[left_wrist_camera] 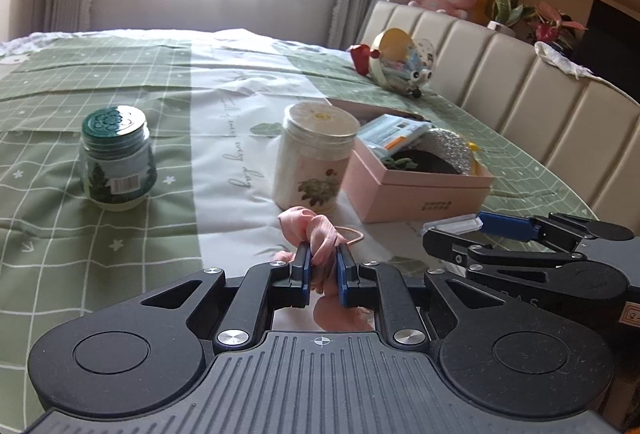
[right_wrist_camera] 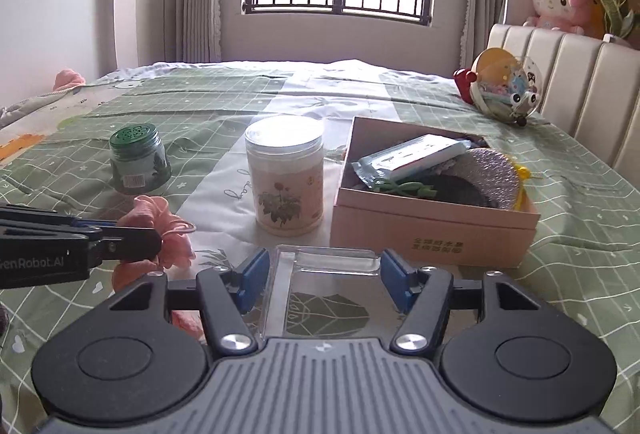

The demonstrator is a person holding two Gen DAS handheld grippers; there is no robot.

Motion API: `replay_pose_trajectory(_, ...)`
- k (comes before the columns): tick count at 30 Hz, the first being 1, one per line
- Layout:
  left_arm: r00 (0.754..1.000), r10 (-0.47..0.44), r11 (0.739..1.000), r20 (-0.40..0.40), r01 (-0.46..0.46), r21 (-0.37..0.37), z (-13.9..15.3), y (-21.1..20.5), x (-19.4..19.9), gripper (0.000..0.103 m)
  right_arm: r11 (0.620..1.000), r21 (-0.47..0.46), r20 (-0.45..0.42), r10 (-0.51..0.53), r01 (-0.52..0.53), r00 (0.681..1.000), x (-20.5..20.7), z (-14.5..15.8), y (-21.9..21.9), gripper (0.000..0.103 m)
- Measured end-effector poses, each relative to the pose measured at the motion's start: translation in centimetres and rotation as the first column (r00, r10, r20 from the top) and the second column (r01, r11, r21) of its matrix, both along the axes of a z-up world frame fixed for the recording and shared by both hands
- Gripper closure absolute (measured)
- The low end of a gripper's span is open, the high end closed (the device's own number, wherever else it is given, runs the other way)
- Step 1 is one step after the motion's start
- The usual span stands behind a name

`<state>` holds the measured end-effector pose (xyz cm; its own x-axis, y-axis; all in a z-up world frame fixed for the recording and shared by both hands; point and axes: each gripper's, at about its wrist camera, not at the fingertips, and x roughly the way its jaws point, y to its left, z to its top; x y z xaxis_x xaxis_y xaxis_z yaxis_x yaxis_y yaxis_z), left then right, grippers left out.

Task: Organize soft objects
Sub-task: 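Carry the scrunchie and clear clip into the pink box with both tools and release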

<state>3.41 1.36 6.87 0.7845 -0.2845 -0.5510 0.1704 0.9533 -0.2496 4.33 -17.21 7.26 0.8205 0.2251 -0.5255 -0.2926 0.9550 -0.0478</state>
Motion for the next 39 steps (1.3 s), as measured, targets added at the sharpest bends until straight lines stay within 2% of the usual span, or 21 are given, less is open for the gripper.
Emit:
replay_pose_trajectory(6, 0.994, -0.105, 0.993, -0.018, 0.104, -0.053, 0.9, -4.1, 0.4, 0.088, 1.000, -0.002, 0.068, -0.021, 0.021, 0.997, -2.4, 2.1, -4.5, 0.041)
replay_pose_trajectory(9, 0.988, -0.156, 0.984, -0.009, 0.154, -0.085, 2.4, -6.0, 2.0, 0.088, 1.000, 0.008, 0.120, -0.022, 0.021, 0.992, -2.8, 3.7, -6.5, 0.041)
replay_pose_trajectory(12, 0.984, -0.174, 0.978, 0.029, 0.176, -0.114, 5.0, -7.2, 4.7, 0.088, 1.000, 0.012, 0.190, -0.028, 0.027, 0.981, -2.5, 5.6, -8.6, 0.041)
replay_pose_trajectory(16, 0.977, -0.182, 0.977, 0.115, 0.193, -0.092, 8.6, -9.0, 9.2, 0.088, 0.999, 0.038, 0.279, -0.048, 0.039, 0.959, -0.6, 7.7, -10.4, 0.041)
replay_pose_trajectory(19, 0.971, -0.204, 0.972, 0.125, 0.216, -0.095, 10.1, -10.4, 13.4, 0.088, 0.997, 0.059, 0.313, -0.065, 0.049, 0.948, 2.0, 8.3, -11.0, 0.041)
replay_pose_trajectory(24, 0.972, -0.230, 0.967, 0.046, 0.234, -0.103, 10.3, -11.8, 20.4, 0.088, 0.996, 0.062, 0.275, -0.077, 0.062, 0.958, 8.0, 7.1, -10.6, 0.041)
replay_pose_trajectory(30, 0.969, -0.217, 0.974, -0.115, 0.209, -0.083, 6.9, -12.4, 27.3, 0.088, 0.996, 0.027, 0.172, -0.089, 0.085, 0.981, 14.2, 3.0, -8.4, 0.041)
replay_pose_trajectory(35, 0.940, -0.195, 0.981, -0.279, 0.186, -0.058, 2.6, -12.3, 30.3, 0.088, 0.998, 0.009, 0.098, -0.057, 0.056, 0.994, 17.0, -0.3, -6.8, 0.041)
replay_pose_trajectory(39, 0.922, -0.181, 0.983, -0.342, 0.182, -0.030, 0.6, -12.5, 31.1, 0.085, 0.997, 0.026, 0.003, -0.077, 0.077, 0.997, 19.3, -2.9, -7.0, 0.041)
